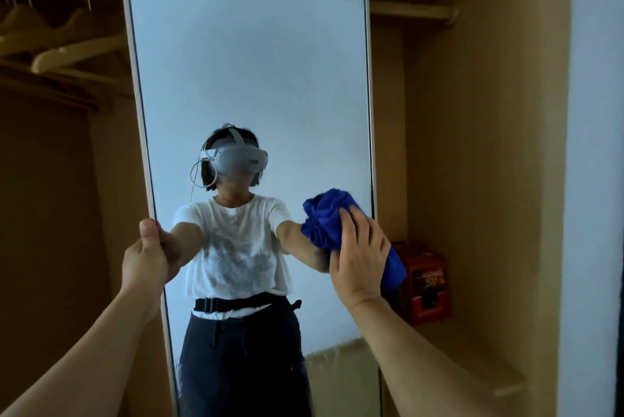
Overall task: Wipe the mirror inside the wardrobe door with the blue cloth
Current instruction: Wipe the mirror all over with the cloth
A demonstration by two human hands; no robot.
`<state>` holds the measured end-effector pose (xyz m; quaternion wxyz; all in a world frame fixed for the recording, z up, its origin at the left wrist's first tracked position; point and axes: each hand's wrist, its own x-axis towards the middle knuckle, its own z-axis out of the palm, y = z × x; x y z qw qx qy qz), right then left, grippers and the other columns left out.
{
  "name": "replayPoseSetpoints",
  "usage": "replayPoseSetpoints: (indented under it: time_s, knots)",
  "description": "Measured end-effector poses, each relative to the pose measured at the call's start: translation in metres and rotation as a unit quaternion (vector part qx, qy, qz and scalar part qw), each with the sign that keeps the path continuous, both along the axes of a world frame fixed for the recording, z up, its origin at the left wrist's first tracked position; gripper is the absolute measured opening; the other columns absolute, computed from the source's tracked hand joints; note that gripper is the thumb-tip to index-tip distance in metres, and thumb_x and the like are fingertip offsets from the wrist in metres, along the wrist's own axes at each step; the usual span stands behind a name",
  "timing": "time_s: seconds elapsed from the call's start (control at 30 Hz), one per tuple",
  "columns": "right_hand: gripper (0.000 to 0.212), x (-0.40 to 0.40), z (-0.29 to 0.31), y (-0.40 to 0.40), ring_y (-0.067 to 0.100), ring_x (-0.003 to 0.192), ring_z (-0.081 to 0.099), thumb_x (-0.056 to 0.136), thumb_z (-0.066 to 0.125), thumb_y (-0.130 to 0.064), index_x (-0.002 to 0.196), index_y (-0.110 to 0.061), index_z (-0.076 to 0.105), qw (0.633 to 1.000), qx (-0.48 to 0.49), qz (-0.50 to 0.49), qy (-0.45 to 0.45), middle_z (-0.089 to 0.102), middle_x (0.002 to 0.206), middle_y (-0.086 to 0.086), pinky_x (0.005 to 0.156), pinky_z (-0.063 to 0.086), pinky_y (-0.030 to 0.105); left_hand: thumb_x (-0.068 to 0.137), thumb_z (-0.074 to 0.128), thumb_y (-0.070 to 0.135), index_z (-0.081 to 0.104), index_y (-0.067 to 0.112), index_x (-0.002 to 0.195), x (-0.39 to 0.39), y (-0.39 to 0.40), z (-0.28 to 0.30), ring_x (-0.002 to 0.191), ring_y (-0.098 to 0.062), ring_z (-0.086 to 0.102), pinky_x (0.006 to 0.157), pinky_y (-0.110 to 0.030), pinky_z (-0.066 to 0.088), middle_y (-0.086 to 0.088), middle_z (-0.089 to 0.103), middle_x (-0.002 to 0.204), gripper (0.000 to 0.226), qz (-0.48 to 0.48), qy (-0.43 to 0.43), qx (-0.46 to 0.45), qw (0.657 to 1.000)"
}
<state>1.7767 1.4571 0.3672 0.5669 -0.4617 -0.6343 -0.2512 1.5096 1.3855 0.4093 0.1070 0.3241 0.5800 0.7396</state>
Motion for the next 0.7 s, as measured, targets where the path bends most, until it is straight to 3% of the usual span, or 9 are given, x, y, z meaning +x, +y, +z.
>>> replayPoseSetpoints:
  time_s: [0.13,0.23,0.33,0.5,0.6,0.63,0.7]
  knots:
    - [0.062,-0.006,0.076,0.004,0.036,0.11,0.052,0.066,0.069,-0.009,0.126,-0.008,0.054,0.995,-0.005,-0.028,0.092,0.054,0.13,0.01,0.085,0.043,0.048,0.094,0.028,0.06,0.049,0.02,0.068,-0.003,-0.002,-0.001,0.063,-0.019,0.054,0.055,-0.027,0.04,-0.006,0.055,0.068,0.052,-0.016,0.007,-0.004,1.0]
    - [0.062,-0.012,0.123,0.008,0.032,0.117,0.046,0.075,0.062,-0.008,0.134,-0.011,0.044,0.993,0.009,-0.024,0.112,0.049,0.135,0.008,0.088,0.039,0.048,0.094,0.028,0.059,0.048,0.021,0.064,-0.003,-0.004,-0.001,0.061,-0.017,0.051,0.054,-0.026,0.038,-0.004,0.053,0.065,0.053,-0.019,0.019,0.001,1.0]
    - [0.059,-0.017,0.134,0.009,0.032,0.12,0.044,0.078,0.059,-0.009,0.135,-0.011,0.042,0.994,0.009,-0.015,0.104,0.047,0.137,0.008,0.09,0.038,0.047,0.096,0.028,0.056,0.048,0.022,0.063,-0.001,-0.003,0.001,0.059,-0.014,0.048,0.052,-0.025,0.035,-0.002,0.051,0.065,0.051,-0.006,0.017,0.009,1.0]
    - [0.052,-0.035,0.077,-0.007,0.035,0.11,0.054,0.076,0.042,-0.019,0.125,-0.009,0.055,0.998,0.051,0.022,0.008,0.056,0.13,0.01,0.085,0.044,0.05,0.095,0.028,0.058,0.052,0.019,0.074,-0.003,-0.001,-0.001,0.065,-0.016,0.053,0.06,-0.03,0.042,-0.003,0.054,0.072,0.05,-0.022,-0.001,0.001,1.0]
    - [0.052,-0.048,0.017,-0.012,0.034,0.106,0.058,0.072,0.066,-0.02,0.123,-0.011,0.058,0.992,0.076,0.028,-0.097,0.058,0.129,0.008,0.081,0.047,0.048,0.093,0.03,0.062,0.058,0.018,0.108,-0.005,-0.001,-0.001,0.083,-0.023,0.06,0.08,-0.041,0.05,-0.008,0.06,0.092,0.054,-0.031,-0.015,-0.012,0.999]
    - [0.056,-0.052,-0.004,-0.014,0.033,0.106,0.058,0.069,0.073,-0.019,0.123,-0.012,0.058,0.988,0.075,0.033,-0.133,0.058,0.129,0.008,0.081,0.047,0.047,0.092,0.031,0.063,0.058,0.018,0.111,-0.005,-0.001,-0.002,0.085,-0.023,0.061,0.081,-0.041,0.05,-0.006,0.061,0.093,0.056,-0.032,-0.014,-0.012,0.999]
    - [0.055,-0.055,-0.038,-0.019,0.031,0.105,0.059,0.067,0.074,-0.016,0.121,-0.015,0.061,0.977,0.072,0.044,-0.196,0.059,0.128,0.006,0.081,0.047,0.044,0.092,0.032,0.063,0.06,0.017,0.096,-0.004,-0.003,-0.002,0.081,-0.019,0.061,0.075,-0.037,0.05,-0.002,0.062,0.085,0.054,-0.034,-0.01,-0.012,0.999]
